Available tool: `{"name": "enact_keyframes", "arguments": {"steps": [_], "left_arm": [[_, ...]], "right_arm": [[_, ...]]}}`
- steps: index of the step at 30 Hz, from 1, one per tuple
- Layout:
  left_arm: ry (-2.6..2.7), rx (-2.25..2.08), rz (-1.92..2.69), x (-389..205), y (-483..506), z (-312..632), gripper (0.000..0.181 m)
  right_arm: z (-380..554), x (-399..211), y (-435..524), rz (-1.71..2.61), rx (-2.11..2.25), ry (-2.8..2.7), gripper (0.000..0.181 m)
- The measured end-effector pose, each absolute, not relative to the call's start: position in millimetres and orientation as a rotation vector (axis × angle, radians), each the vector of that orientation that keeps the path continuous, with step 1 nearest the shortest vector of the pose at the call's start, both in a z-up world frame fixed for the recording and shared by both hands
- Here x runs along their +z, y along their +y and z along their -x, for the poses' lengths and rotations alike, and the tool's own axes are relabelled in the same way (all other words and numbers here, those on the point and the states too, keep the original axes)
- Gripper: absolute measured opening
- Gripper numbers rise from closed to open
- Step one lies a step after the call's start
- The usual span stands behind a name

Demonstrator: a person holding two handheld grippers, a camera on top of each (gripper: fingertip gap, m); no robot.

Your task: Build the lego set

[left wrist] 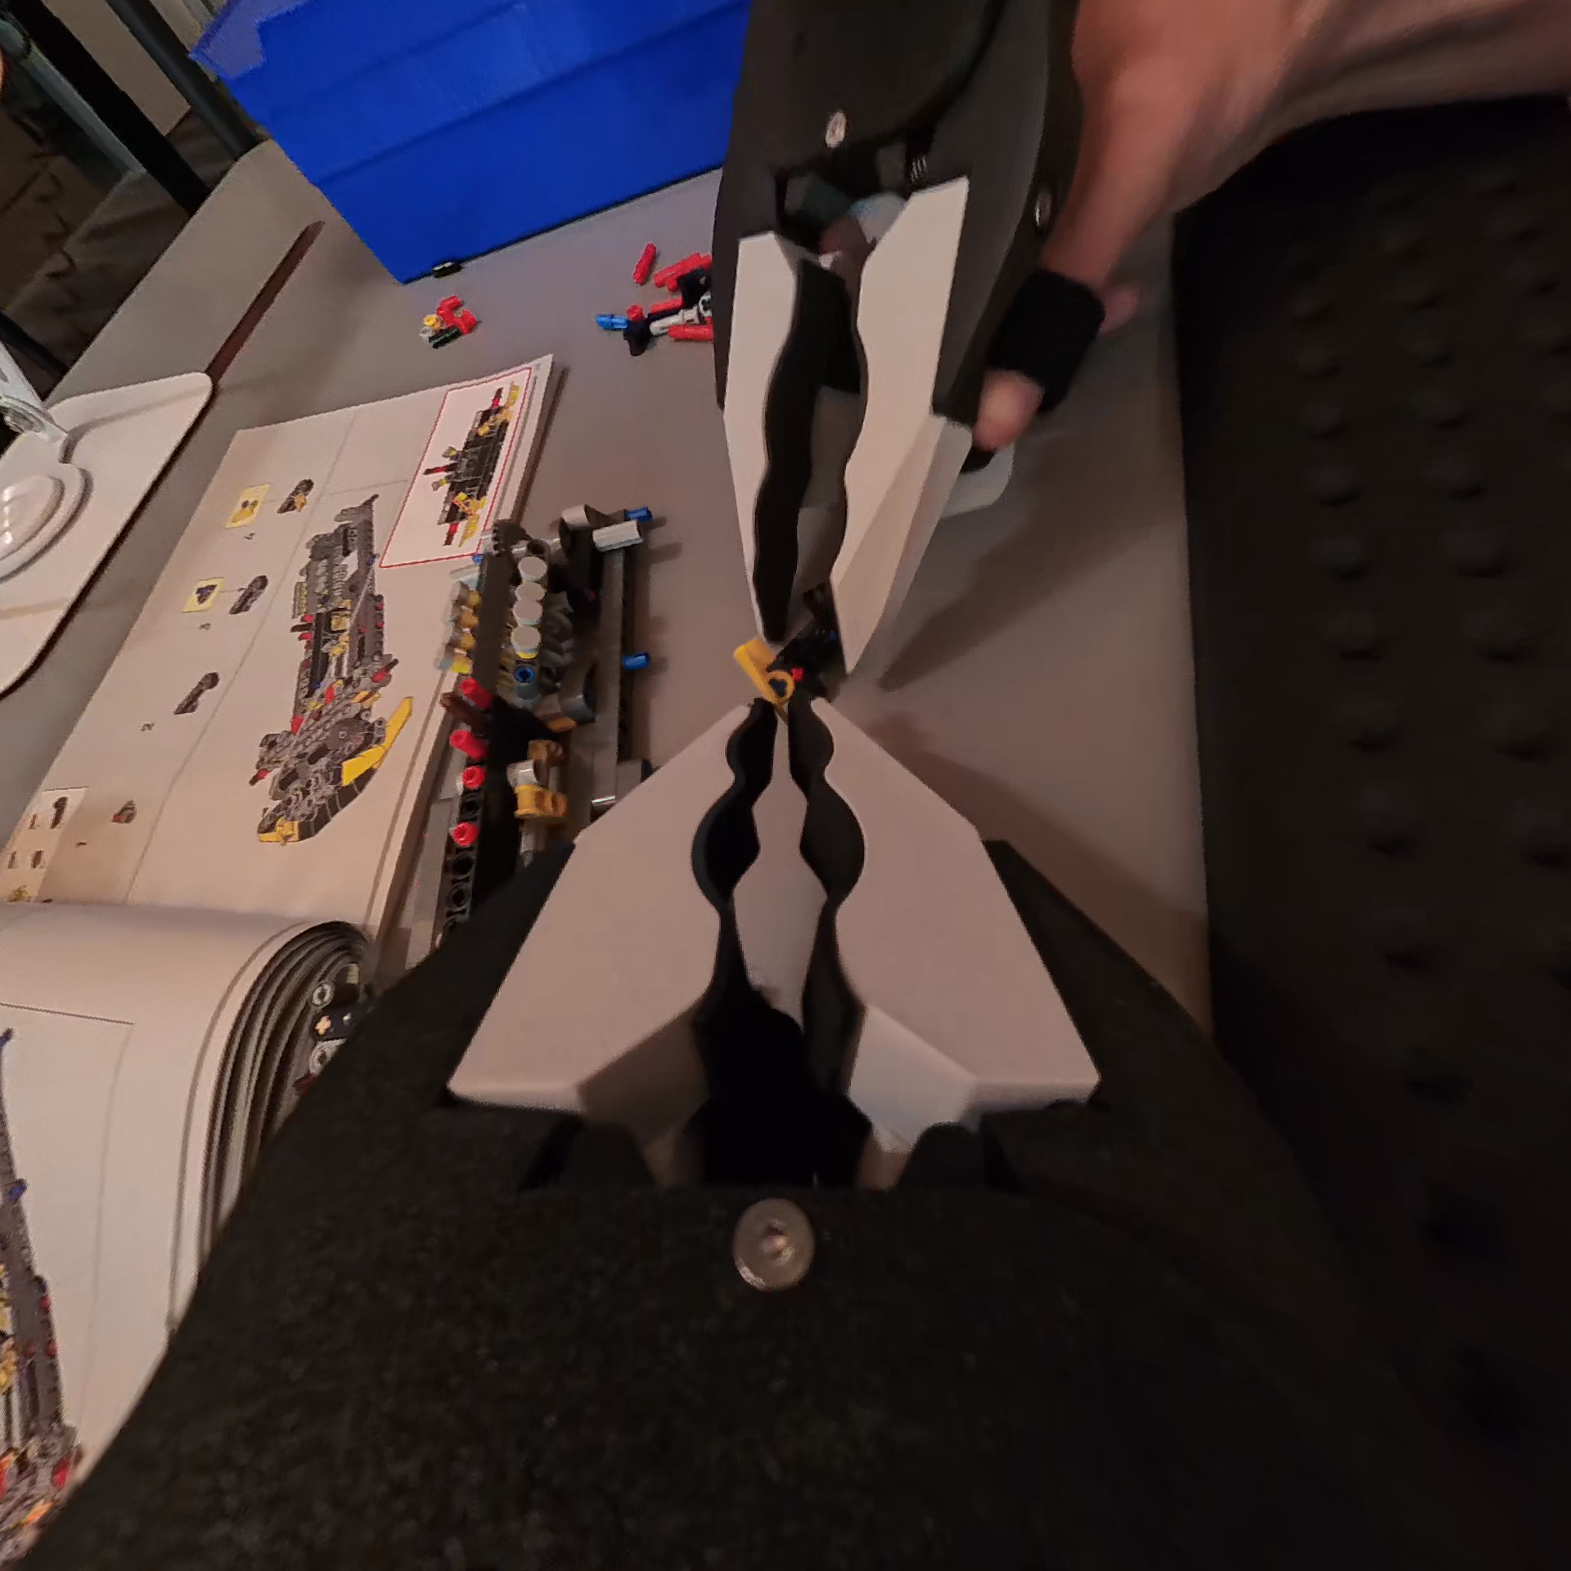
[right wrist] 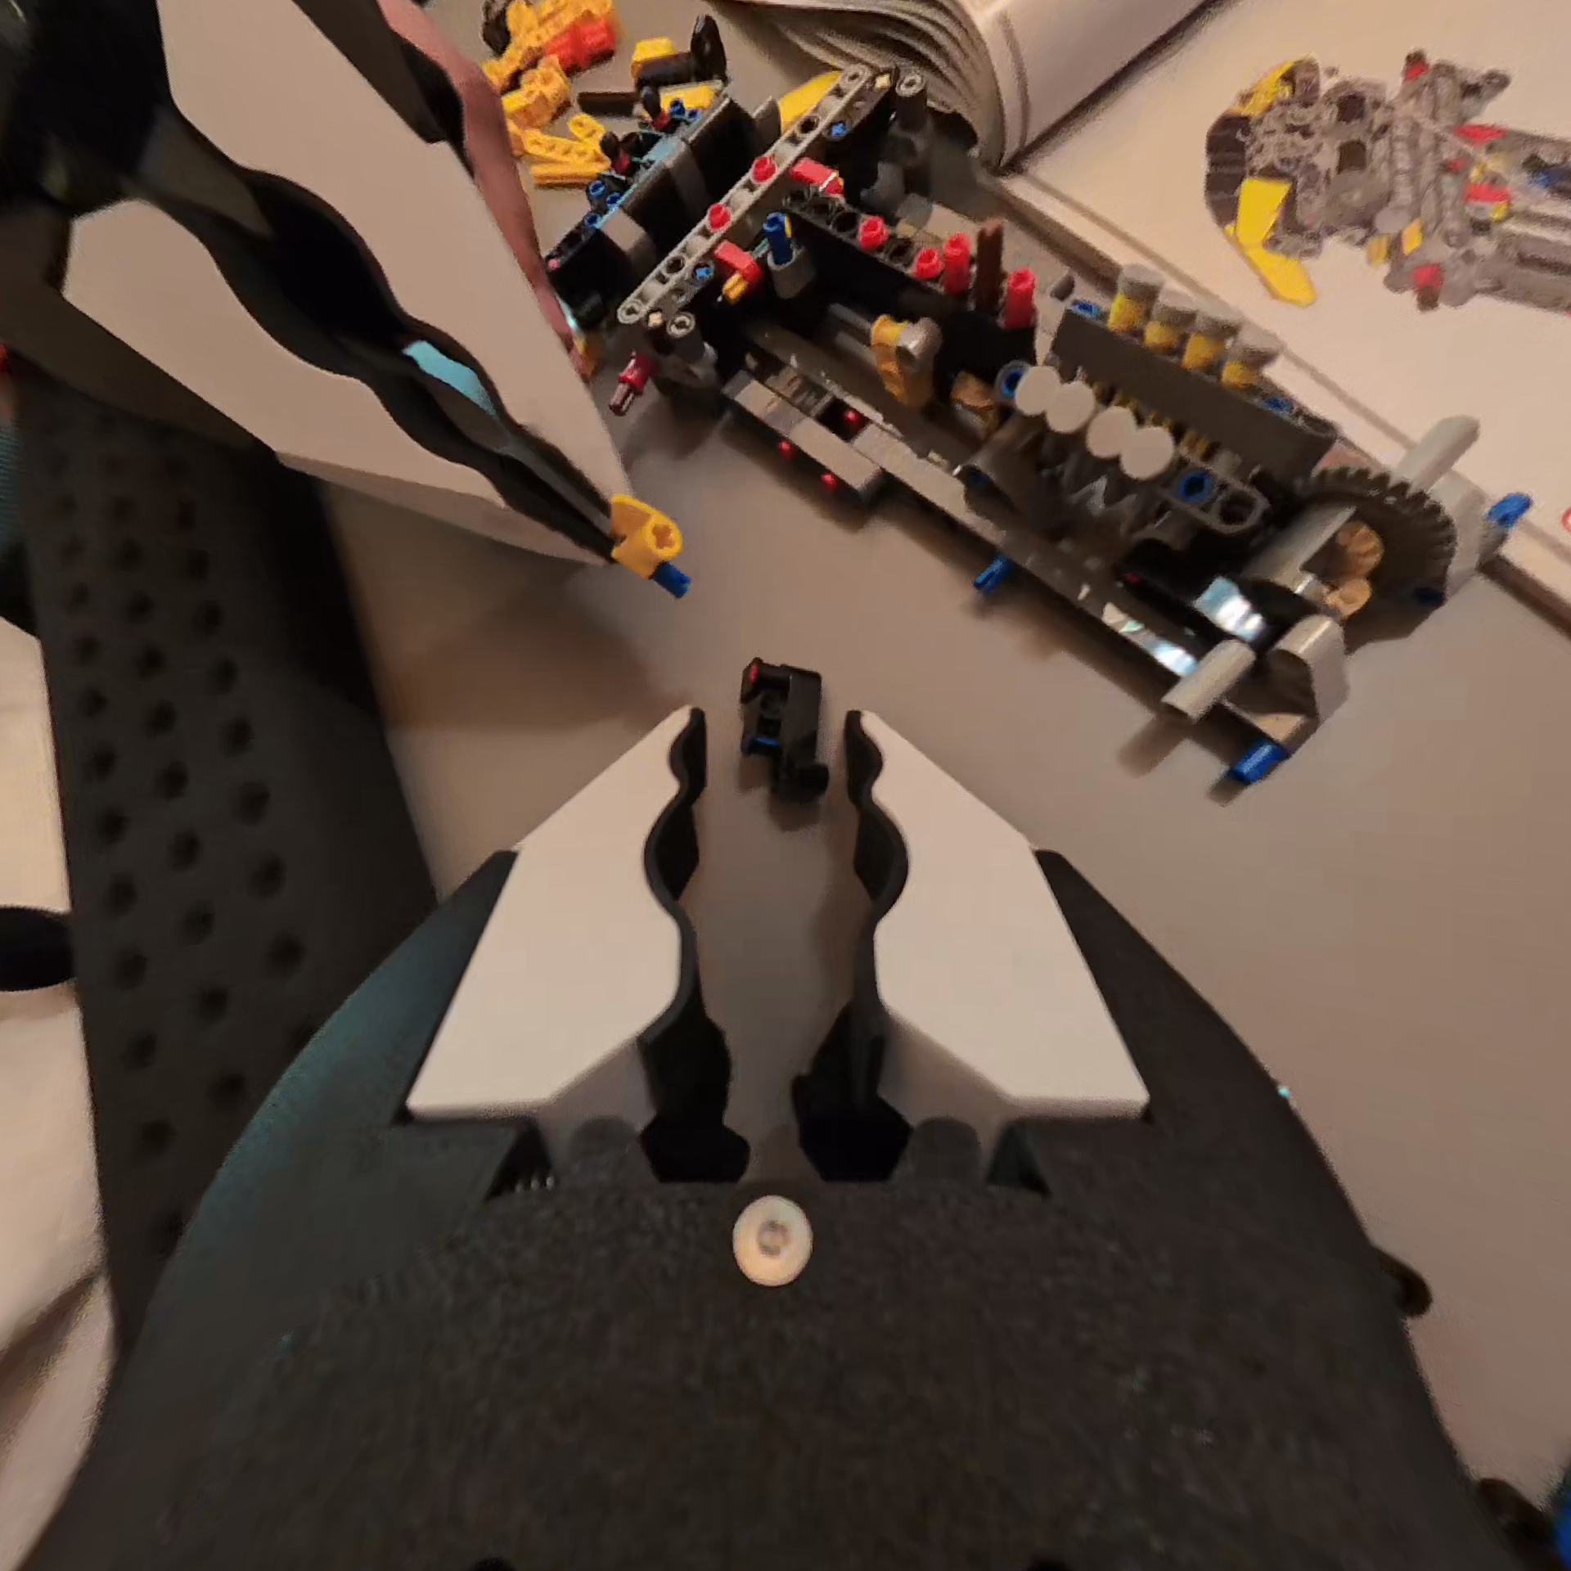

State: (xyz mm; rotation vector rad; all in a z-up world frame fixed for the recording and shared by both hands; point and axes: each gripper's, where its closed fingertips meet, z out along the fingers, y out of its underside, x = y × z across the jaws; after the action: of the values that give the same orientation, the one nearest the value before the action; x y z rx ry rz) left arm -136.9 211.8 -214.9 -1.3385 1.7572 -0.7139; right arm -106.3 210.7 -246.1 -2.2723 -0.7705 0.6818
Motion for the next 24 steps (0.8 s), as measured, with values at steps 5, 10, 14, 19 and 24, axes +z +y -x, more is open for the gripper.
{"name": "enact_keyframes", "arguments": {"steps": [5, 10, 14, 19, 24], "left_arm": [[1.707, -0.846, 1.428, -210.6, 210.4, 136.1, 0.002], [1.625, -0.983, 1.508, -202.1, 211.9, 134.6, 0.002], [1.626, -0.914, 1.524, -206.4, 219.5, 136.5, 0.002], [1.634, -0.880, 1.540, -210.0, 224.3, 138.4, 0.002], [1.668, -0.874, 1.547, -215.5, 222.3, 139.0, 0.002]], "right_arm": [[110.7, -248.4, 216.8, 2.236, 0.457, -0.868, 0.016], [121.3, -220.0, 225.3, 1.925, -0.018, -1.036, 0.016], [120.9, -237.9, 220.9, 1.921, -0.211, -1.163, 0.016], [119.2, -244.0, 218.6, 1.935, -0.211, -1.179, 0.016], [124.5, -247.4, 211.3, 2.057, 0.098, -1.056, 0.017]]}}
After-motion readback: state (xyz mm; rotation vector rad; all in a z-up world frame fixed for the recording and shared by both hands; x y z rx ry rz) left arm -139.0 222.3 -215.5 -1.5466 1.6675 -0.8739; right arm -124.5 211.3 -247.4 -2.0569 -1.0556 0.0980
